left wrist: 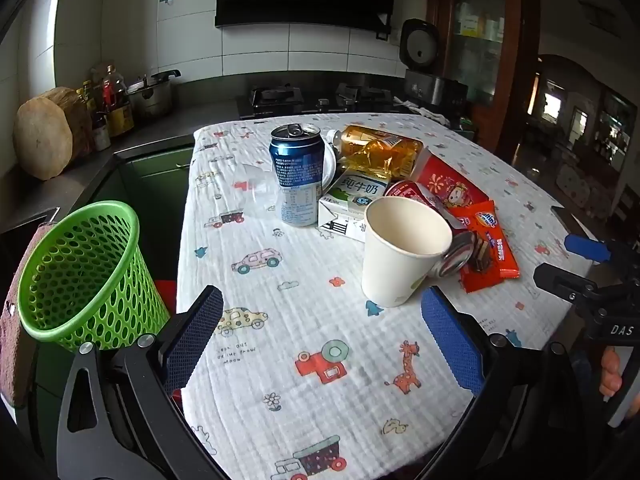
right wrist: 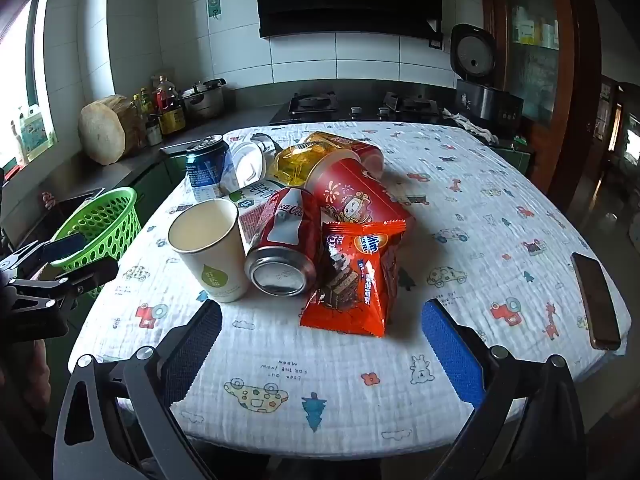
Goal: Collect trash
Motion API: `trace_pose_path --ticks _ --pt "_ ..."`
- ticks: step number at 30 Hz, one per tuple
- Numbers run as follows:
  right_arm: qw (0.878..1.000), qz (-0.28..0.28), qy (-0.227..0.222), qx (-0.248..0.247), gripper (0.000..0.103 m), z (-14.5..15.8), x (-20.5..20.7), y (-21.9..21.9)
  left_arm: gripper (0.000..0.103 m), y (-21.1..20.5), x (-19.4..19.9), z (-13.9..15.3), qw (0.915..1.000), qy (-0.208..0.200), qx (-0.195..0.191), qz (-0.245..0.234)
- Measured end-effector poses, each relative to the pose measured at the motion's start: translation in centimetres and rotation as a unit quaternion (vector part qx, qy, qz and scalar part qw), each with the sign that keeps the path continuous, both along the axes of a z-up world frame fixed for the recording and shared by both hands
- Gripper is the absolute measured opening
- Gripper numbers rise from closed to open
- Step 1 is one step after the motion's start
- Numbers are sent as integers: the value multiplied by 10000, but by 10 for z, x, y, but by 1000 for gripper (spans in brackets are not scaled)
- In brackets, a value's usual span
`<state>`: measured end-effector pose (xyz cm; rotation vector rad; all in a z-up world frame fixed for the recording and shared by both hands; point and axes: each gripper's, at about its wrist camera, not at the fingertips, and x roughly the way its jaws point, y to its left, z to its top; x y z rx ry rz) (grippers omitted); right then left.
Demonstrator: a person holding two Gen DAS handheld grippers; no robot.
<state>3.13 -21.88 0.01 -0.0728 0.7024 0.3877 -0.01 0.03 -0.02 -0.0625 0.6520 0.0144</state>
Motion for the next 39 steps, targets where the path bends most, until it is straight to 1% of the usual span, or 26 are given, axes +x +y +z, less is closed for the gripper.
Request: trace_pose_path --ticks 6,10,16,39 --pt "10000 11 -42 -6 97 0 -1 0 98 -4 -2 0 10000 2 -25 -33" --pt "10000 -1 -43 -13 97 0 0 0 98 -2 2 -6 10000 3 -33 -50" --pt "10000 -3 -56 -16 97 0 0 0 98 -1 0 0 10000 7 -26 -29" --pt "10000 4 -70 -19 97 2 0 0 98 -2 0 0 10000 7 -61 -19"
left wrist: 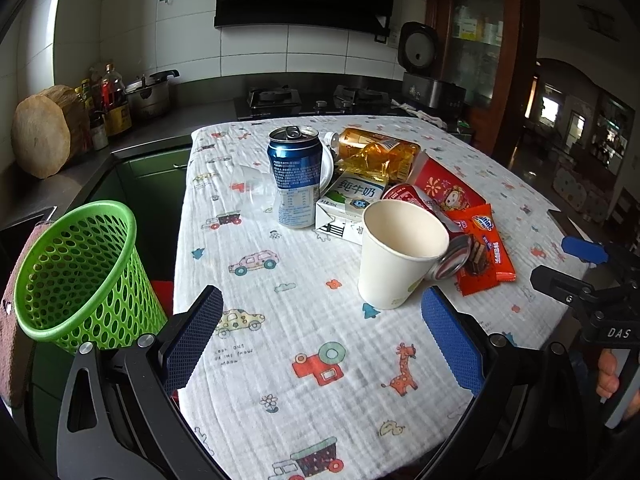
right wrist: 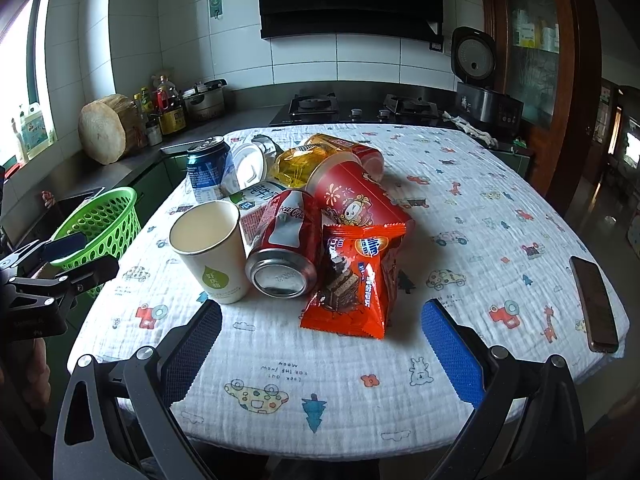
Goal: Collect trash
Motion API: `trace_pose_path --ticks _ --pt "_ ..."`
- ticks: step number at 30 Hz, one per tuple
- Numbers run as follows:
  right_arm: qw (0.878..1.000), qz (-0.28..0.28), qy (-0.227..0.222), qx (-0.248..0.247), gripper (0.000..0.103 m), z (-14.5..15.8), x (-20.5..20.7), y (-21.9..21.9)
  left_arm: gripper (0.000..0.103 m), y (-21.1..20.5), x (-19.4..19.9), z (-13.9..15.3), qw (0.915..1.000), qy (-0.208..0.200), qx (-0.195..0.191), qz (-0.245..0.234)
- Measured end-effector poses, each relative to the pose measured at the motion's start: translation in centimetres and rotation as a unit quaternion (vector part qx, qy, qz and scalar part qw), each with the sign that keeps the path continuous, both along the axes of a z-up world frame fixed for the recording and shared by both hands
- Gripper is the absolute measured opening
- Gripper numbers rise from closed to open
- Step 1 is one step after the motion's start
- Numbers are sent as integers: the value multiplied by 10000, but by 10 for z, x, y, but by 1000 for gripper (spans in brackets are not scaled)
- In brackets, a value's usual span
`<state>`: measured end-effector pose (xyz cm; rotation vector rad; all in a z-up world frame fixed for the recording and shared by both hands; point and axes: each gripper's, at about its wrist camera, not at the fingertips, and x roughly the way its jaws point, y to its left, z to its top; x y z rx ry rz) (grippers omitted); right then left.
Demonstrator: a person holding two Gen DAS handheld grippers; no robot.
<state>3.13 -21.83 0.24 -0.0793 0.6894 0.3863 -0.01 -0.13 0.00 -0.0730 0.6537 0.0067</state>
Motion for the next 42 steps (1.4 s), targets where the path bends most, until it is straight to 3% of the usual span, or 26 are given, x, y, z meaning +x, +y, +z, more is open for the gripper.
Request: trace_pose_path --ticks 27,42 --pt "10000 54 -60 -40 97 2 7 0 98 1 12 -7 9999 107 -30 -96" --pt "10000 0 4 -55 97 -4 22 -8 98 -19 33 -16 9980 248 154 -562"
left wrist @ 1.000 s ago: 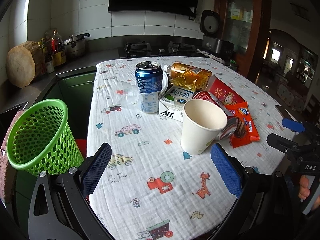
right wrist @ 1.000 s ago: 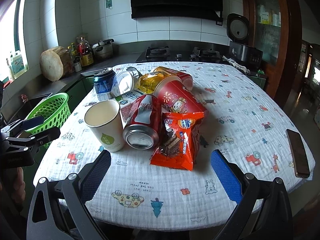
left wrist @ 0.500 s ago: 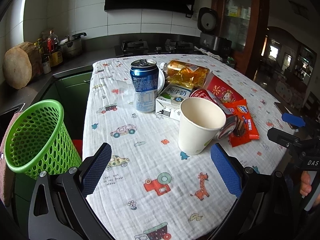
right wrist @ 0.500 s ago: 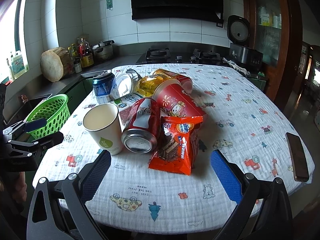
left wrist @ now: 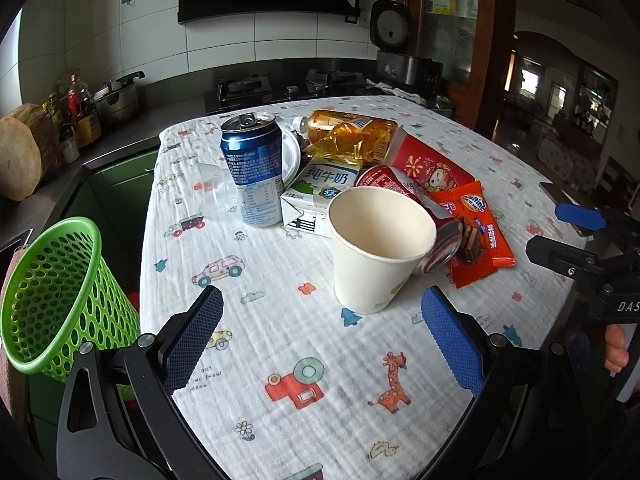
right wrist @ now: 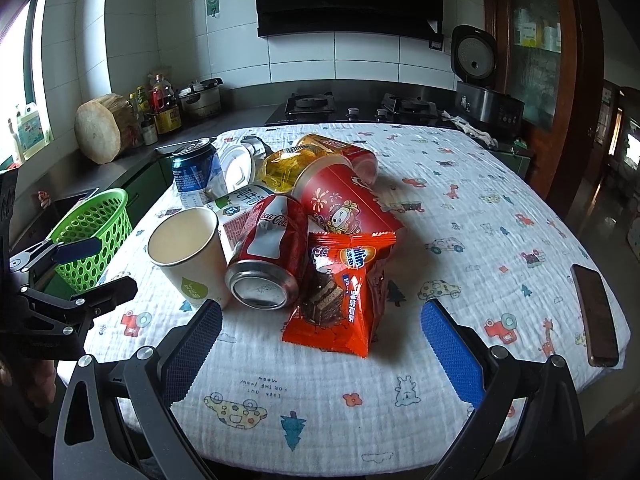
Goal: Collect trash
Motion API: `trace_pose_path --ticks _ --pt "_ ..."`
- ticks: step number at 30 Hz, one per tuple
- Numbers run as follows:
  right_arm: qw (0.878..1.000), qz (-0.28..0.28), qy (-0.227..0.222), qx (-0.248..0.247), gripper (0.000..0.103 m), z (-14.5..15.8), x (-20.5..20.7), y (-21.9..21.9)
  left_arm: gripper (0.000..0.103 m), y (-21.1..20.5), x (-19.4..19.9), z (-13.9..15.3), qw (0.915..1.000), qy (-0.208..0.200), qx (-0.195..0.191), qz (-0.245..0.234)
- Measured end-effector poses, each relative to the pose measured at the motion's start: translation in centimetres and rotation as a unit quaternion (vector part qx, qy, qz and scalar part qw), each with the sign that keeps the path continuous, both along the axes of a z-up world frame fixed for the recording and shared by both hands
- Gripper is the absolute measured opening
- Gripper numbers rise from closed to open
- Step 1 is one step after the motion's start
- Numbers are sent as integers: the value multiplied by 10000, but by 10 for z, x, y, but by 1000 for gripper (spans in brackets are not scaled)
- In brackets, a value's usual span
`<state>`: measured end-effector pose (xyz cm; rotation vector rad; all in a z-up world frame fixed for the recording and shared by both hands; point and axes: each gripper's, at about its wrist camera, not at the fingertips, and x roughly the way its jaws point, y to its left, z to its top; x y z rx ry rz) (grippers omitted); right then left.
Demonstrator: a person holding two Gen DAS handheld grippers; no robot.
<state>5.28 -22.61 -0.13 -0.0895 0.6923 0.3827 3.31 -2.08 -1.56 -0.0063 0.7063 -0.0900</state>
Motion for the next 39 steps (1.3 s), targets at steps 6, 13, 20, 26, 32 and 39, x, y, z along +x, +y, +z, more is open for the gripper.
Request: trace_pose_path --ticks 6,13,20,26,32,39 --pt "10000 -61 27 -15 97 -3 6 -5 98 -13 15 -6 9996 64 48 -272" --pt "9999 -125 66 10 97 -5 11 -11 98 -26 35 -11 9989 160 78 -432" --pt "9999 -141 73 11 97 -6 14 -15 98 -29 52 -13 9987 184 8 -469" --pt "9999 -143 73 -20 97 -7 18 -16 97 -30 62 -21 9985 271 20 -475" --pt "9999 -113 107 -20 97 -9 22 -17 79 -31 63 -23 9980 240 -94 -582" --pt "9998 -96 171 1 96 -12 25 -15 63 -30 61 -22 9977 146 -142 -646"
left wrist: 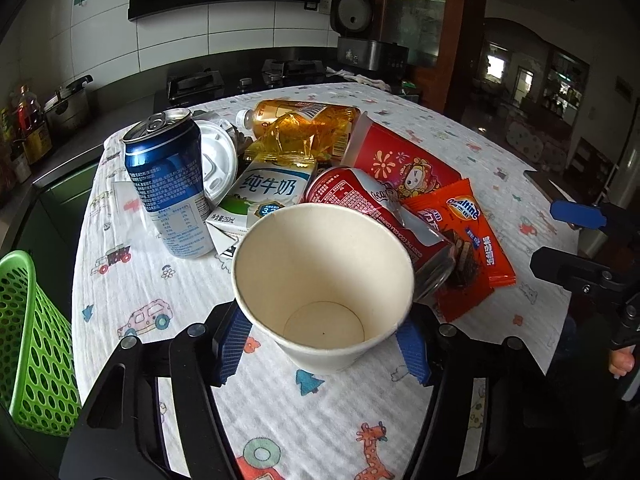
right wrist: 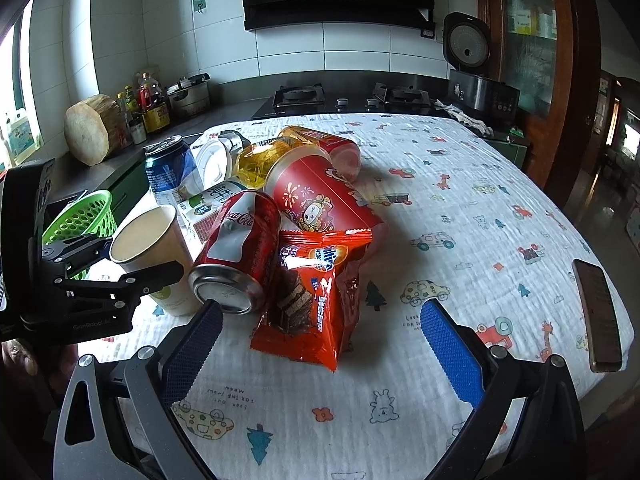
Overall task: Collect trash
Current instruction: 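Grasp the white paper cup with the left tool while the right tool grasps the orange snack bag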
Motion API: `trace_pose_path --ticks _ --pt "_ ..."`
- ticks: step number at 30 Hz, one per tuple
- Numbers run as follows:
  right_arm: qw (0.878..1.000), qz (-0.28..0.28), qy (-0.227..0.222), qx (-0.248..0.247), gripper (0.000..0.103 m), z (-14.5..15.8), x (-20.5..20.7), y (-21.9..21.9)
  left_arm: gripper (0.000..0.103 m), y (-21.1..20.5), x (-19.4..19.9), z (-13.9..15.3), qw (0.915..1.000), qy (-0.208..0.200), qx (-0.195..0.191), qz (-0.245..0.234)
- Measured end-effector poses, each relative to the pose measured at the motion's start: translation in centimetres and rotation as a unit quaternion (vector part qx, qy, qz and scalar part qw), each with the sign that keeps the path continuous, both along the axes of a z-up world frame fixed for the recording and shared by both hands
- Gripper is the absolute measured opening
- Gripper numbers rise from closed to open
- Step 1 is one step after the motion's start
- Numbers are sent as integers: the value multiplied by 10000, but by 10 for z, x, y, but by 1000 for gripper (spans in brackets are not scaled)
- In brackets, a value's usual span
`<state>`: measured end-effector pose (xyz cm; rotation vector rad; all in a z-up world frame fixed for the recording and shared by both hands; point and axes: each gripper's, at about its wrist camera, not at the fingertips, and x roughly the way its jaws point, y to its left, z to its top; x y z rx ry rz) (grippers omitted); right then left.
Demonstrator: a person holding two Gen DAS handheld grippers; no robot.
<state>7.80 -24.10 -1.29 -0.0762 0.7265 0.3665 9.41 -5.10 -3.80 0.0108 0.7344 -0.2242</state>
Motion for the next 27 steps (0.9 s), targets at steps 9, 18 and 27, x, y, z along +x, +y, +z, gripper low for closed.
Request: trace_pose_path --ticks 9,18,27 --pt "9994 17 291 185 80 -16 14 -1 63 17 -14 13 9995 -197 -131 190" --pt "9975 0 614 338 69 -34 33 1 63 45 -27 29 9978 -416 -83 502" --pt "9956 -135 773 521 56 -45 46 -1 63 73 -36 38 9951 -542 -21 821"
